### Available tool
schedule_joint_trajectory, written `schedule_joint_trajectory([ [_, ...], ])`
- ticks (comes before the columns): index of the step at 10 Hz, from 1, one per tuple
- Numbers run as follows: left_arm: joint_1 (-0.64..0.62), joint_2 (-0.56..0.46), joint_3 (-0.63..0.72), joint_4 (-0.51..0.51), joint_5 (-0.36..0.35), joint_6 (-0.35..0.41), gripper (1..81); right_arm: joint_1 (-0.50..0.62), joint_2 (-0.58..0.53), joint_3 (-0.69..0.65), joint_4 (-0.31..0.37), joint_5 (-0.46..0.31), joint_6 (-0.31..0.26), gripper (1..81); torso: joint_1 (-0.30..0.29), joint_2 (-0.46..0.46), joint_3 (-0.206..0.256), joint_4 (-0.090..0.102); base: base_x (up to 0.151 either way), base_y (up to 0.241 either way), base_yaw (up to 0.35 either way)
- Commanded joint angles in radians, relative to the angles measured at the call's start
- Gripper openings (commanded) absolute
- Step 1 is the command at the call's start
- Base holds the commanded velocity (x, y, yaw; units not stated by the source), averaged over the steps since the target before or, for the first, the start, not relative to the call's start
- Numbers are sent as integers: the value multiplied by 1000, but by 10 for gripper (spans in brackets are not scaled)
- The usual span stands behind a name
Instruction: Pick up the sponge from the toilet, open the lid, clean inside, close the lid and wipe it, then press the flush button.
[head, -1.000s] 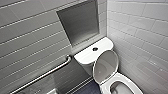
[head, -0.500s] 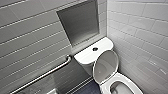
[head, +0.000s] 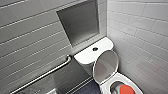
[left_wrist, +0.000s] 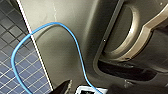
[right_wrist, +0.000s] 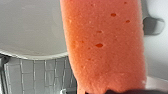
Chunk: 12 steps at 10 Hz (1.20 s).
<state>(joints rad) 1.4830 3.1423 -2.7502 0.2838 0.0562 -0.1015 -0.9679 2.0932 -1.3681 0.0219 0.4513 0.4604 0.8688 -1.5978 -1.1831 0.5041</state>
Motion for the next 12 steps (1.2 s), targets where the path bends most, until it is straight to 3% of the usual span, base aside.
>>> schedule_joint_trajectory([
  [1, 7, -10, -5, -5, 80, 5, 811, 263, 120, -42, 74, -250, -5, 10, 0, 0, 0, 0, 0, 0, 0],
  [3, 3, -10, -5, -6, 82, 3, 811, 321, 245, -205, 99, -322, -2, 10, 0, 0, 0, 0, 0, 0, 0],
  [5, 3, -10, -5, -9, 82, 3, 811, 352, 349, -351, 113, -325, 3, 10, 0, 0, 0, 0, 0, 0, 0],
  [7, 4, -10, -5, -12, 82, 2, 811, 382, 432, -463, 217, -324, 9, 10, 0, 0, 0, 0, 0, 0, 0],
  [12, 3, -10, -5, -15, 85, 2, 811, 396, 595, -676, 308, -322, 11, 10, 0, 0, 0, 0, 0, 0, 0],
])
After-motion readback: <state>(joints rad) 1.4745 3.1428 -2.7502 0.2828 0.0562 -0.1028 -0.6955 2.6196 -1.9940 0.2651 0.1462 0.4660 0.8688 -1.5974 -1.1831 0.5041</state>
